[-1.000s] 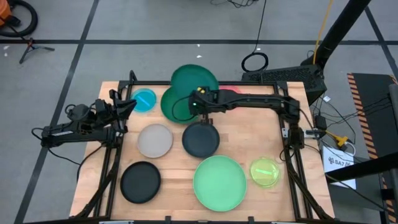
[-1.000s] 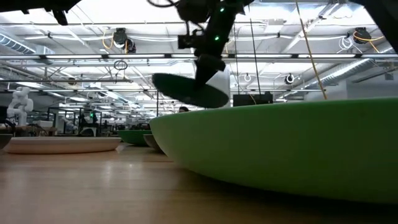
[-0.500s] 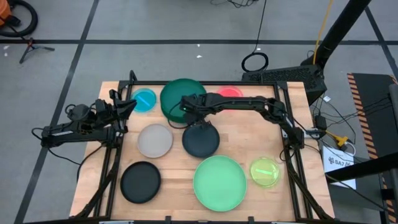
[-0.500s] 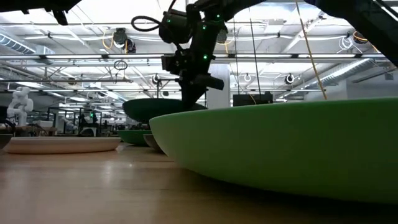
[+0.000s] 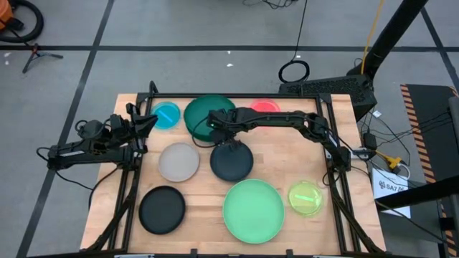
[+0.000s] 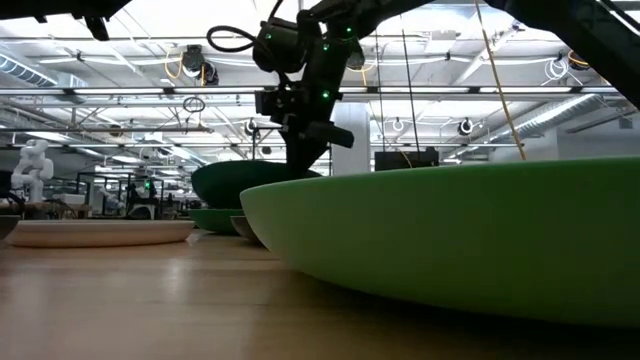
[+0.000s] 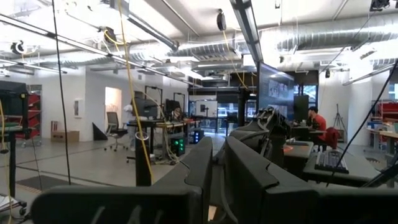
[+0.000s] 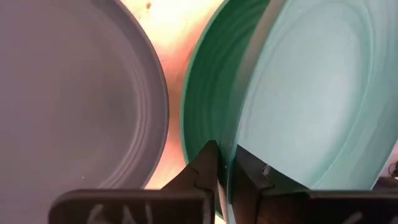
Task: Stack plastic plates
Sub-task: Stack the dark green plate on the green plate, then stack the light green plate on the dark green plate
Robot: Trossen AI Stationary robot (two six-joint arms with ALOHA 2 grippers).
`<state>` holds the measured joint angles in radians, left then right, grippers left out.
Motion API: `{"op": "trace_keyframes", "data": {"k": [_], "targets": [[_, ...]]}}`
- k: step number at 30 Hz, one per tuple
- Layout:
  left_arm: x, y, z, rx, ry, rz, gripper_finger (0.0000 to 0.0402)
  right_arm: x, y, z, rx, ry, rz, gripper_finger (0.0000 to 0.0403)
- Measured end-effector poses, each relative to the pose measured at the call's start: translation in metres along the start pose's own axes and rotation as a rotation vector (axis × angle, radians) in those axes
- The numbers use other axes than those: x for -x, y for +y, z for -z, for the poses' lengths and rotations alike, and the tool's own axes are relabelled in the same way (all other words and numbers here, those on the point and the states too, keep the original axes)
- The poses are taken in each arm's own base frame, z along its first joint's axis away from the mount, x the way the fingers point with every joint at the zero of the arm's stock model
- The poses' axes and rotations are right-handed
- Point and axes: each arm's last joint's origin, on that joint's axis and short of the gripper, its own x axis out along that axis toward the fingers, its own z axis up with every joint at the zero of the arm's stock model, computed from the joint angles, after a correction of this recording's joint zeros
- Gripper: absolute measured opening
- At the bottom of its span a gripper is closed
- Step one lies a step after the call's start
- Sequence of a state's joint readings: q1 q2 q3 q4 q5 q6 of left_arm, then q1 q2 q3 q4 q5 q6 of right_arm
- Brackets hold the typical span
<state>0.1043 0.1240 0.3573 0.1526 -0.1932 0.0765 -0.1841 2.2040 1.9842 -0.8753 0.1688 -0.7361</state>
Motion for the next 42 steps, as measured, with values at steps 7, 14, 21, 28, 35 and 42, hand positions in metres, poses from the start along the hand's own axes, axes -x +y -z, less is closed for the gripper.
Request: {"op": "trace_keyframes", "data": {"k": [7, 14, 21, 28, 35, 42], "targets": [[0.000, 0.000, 0.000, 0.002, 0.000, 0.000, 0.0051, 0.000, -0.002, -0.001, -0.017, -0.010, 0.025, 0.0027], [0.000, 0.000, 0.000, 0.010, 0.000, 0.000, 0.0051, 0.000, -0.002, -0.002, -0.082, -0.014, 0.028, 0.0071], [0.000, 0.000, 0.000, 0.010, 0.000, 0.000, 0.0051, 0.000, -0.002, -0.001, -0.144, -0.012, 0.026, 0.0122], [0.000, 0.000, 0.000, 0.012, 0.000, 0.000, 0.0051, 0.000, 0.000, 0.001, -0.246, 0.013, 0.007, 0.0159], [0.000, 0.000, 0.000, 0.029, 0.001, 0.001, 0.0051, 0.004, 0.005, 0.004, -0.361, 0.062, -0.024, 0.0177], [0.000, 0.000, 0.001, 0.032, 0.011, 0.002, 0.0051, 0.032, 0.021, 0.006, -0.488, 0.150, -0.177, 0.0169]]}}
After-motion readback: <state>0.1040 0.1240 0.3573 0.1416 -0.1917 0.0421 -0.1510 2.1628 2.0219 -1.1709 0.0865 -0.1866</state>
